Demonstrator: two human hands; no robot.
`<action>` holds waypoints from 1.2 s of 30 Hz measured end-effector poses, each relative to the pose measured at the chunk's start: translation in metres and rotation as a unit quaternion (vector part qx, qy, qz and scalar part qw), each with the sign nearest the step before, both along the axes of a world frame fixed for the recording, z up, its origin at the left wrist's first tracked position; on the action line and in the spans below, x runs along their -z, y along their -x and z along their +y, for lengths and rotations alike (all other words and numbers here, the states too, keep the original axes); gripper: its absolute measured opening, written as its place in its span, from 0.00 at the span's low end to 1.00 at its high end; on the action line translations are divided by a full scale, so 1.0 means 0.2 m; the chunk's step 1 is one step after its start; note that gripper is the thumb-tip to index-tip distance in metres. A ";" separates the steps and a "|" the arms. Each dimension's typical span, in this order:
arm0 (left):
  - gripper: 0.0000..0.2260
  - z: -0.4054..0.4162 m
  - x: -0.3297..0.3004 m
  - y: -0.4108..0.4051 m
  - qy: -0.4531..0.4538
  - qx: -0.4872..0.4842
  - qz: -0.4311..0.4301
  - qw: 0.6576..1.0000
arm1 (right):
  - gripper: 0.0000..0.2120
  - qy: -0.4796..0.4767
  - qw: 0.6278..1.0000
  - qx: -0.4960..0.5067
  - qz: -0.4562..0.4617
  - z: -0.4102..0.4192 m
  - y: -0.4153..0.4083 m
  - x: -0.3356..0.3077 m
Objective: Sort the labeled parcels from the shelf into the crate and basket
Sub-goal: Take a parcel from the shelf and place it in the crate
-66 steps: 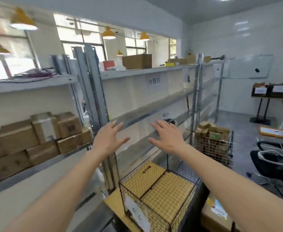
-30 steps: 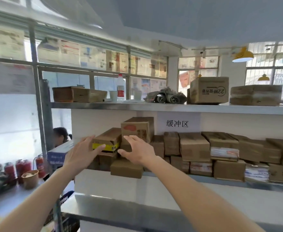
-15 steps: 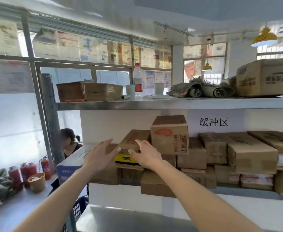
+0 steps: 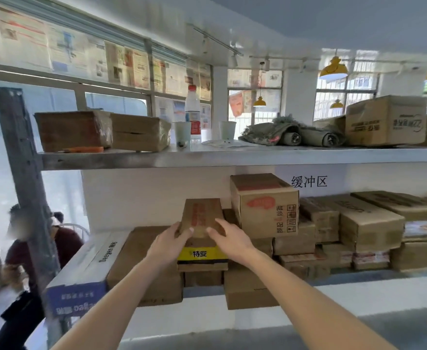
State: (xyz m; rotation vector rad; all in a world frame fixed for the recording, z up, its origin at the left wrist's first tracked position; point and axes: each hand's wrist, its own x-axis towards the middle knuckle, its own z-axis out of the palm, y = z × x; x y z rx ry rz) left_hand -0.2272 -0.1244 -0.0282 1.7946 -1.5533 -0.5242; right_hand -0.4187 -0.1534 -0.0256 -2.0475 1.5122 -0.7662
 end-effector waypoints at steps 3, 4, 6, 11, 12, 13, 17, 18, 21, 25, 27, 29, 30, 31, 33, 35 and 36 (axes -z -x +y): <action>0.33 -0.05 0.02 -0.03 -0.012 0.025 0.116 0.993 | 0.30 -0.003 0.999 0.017 -0.039 0.02 -0.05 0.00; 0.33 -0.06 0.03 -0.04 -0.007 0.032 0.148 0.988 | 0.30 -0.006 0.998 0.022 -0.054 0.04 -0.06 -0.01; 0.32 -0.05 0.04 -0.06 0.001 0.040 0.204 0.978 | 0.29 -0.009 0.997 0.033 -0.073 0.06 -0.08 -0.02; 0.30 0.03 0.05 -0.14 0.023 0.086 0.296 0.951 | 0.29 0.005 0.992 0.048 -0.116 0.20 -0.16 -0.02; 0.29 0.06 0.05 -0.16 0.017 0.088 0.308 0.947 | 0.29 0.010 0.991 0.052 -0.123 0.23 -0.18 -0.02; 0.28 0.09 0.04 -0.18 0.012 0.090 0.318 0.944 | 0.29 0.015 0.990 0.056 -0.130 0.27 -0.20 -0.02; 0.24 0.17 0.08 -0.28 -0.010 0.106 0.338 0.935 | 0.29 0.018 0.986 0.061 -0.156 0.41 -0.26 0.00; 0.23 0.23 0.07 -0.29 -0.009 0.114 0.343 0.932 | 0.29 0.014 0.985 0.062 -0.160 0.44 -0.27 0.01; 0.25 0.35 0.06 -0.30 0.005 0.115 0.353 0.929 | 0.32 0.013 0.982 0.062 -0.178 0.55 -0.28 0.01; 0.47 0.48 0.07 -0.31 0.012 0.117 0.392 0.912 | 0.33 0.001 0.983 0.041 -0.180 0.71 -0.25 -0.01; 0.57 0.53 0.07 -0.28 0.016 0.100 0.437 0.894 | 0.33 -0.008 0.984 0.026 -0.174 0.81 -0.21 -0.03; 0.53 0.64 0.03 -0.23 0.015 0.109 0.460 0.881 | 0.33 -0.019 0.983 0.009 -0.180 0.89 -0.16 -0.05; 0.48 0.69 0.00 -0.20 0.013 0.120 0.464 0.878 | 0.33 -0.023 0.983 0.003 -0.182 0.94 -0.13 -0.06; 0.43 0.75 -0.01 -0.17 0.014 0.128 0.465 0.876 | 0.33 -0.026 0.983 -0.004 -0.184 0.99 -0.11 -0.08; 0.40 0.84 -0.04 -0.10 0.019 0.118 0.471 0.874 | 0.30 -0.023 0.981 -0.008 -0.192 1.08 -0.07 -0.10; 0.38 0.91 -0.05 -0.04 0.022 0.106 0.484 0.869 | 0.30 -0.021 0.978 -0.005 -0.208 1.17 -0.04 -0.13; 0.34 0.96 -0.07 -0.01 0.019 0.104 0.493 0.864 | 0.35 -0.020 0.978 -0.008 -0.209 1.21 -0.02 -0.15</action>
